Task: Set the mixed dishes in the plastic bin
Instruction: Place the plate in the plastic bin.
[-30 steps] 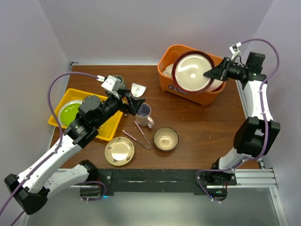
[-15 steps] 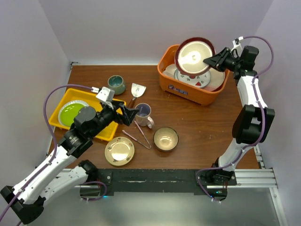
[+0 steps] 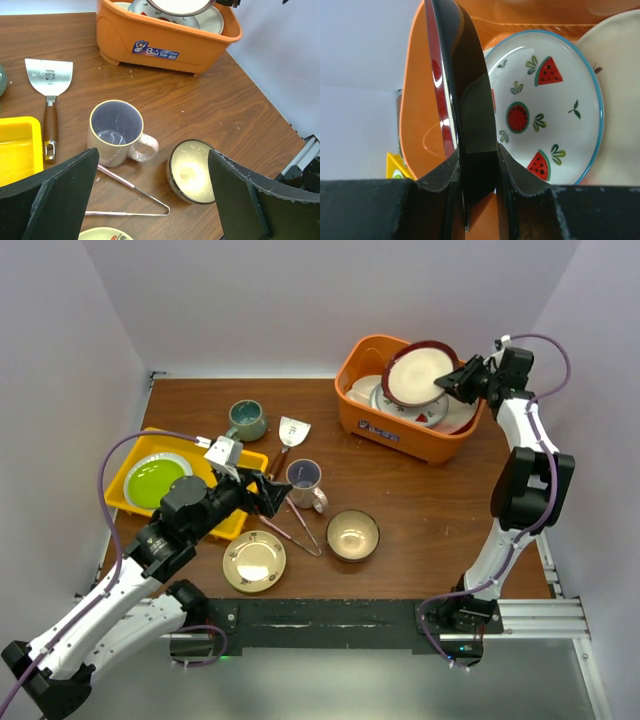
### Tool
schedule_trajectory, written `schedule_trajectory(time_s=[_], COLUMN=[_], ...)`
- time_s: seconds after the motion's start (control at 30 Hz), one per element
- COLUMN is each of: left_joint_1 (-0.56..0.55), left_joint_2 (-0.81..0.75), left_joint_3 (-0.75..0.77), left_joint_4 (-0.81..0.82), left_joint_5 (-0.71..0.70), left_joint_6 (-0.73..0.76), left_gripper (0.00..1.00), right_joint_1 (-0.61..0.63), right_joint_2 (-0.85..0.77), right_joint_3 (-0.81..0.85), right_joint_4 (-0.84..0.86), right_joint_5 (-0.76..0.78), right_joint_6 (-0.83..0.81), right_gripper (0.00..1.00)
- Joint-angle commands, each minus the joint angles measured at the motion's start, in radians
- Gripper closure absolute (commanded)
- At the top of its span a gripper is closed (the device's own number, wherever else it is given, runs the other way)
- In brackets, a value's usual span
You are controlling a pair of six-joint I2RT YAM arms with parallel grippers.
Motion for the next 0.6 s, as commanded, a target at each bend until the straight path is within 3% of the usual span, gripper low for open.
schedule_trajectory(time_s=[0.0, 0.33, 0.57], left_joint_1=[0.007, 0.007, 0.006], left_joint_2=[-0.012, -0.025, -0.032], left_joint_3=[-0.016, -0.02, -0.022], left_joint_4=[0.018, 0.008, 0.003], left_joint_5=[-0.016, -0.016, -0.019], left_joint_6=[-0.027, -0.03, -0.033], left_gripper=[0.04, 0.04, 0.04], right_joint_1=[0.018, 0.032, 0.033], right_joint_2=[-0.019, 0.038, 0.067], right_joint_3=[0.1, 0.109, 0.12], right_joint_4=[0.073, 0.017, -0.021], right_joint_5=[-0.012, 0.008, 0.036], right_joint_6=[-0.015, -0.064, -0.084], right_gripper=[0.96, 0.85, 0.72])
